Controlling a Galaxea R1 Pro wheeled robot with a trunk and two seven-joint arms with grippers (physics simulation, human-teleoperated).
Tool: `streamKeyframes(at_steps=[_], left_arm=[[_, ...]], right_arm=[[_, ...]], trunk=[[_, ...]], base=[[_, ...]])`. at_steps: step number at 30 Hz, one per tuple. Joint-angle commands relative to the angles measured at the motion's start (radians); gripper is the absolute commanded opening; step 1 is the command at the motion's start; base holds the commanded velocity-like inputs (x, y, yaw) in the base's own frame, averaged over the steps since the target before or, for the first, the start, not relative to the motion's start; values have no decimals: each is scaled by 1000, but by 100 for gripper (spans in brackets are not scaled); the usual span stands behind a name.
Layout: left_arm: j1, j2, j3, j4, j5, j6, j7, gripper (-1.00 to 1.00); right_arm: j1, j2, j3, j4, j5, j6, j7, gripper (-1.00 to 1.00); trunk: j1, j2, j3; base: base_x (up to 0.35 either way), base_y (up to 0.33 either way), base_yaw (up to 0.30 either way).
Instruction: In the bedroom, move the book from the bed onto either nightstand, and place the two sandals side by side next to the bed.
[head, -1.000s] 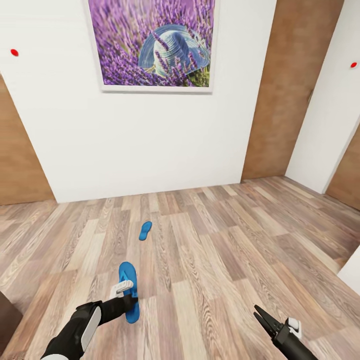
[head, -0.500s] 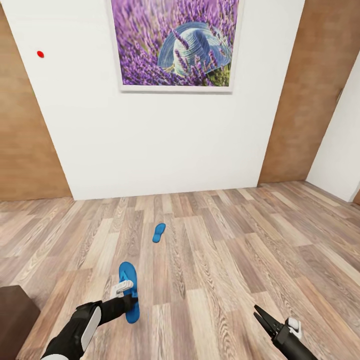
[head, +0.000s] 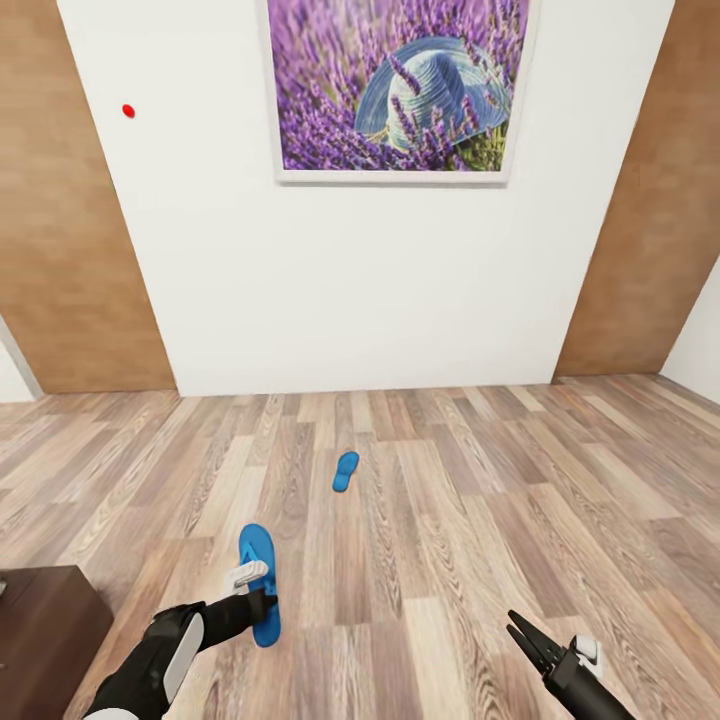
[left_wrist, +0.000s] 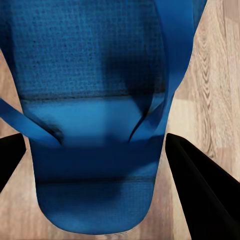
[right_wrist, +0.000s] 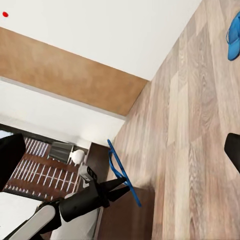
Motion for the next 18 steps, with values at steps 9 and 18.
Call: streamKeyframes(at_steps=[9,18], left_arm=[[-1,-3,3,0,9,8,-1,-100],[-1,-4,3,0,9,7,-1,-100]], right_arm=[[0,1,-1,0,-4,10,2,100],[0,1,-2,0,-5,10,2,100]], trunk=[[0,0,-1],[0,0,-1]], base=[[131,100,145],[136,93,62]])
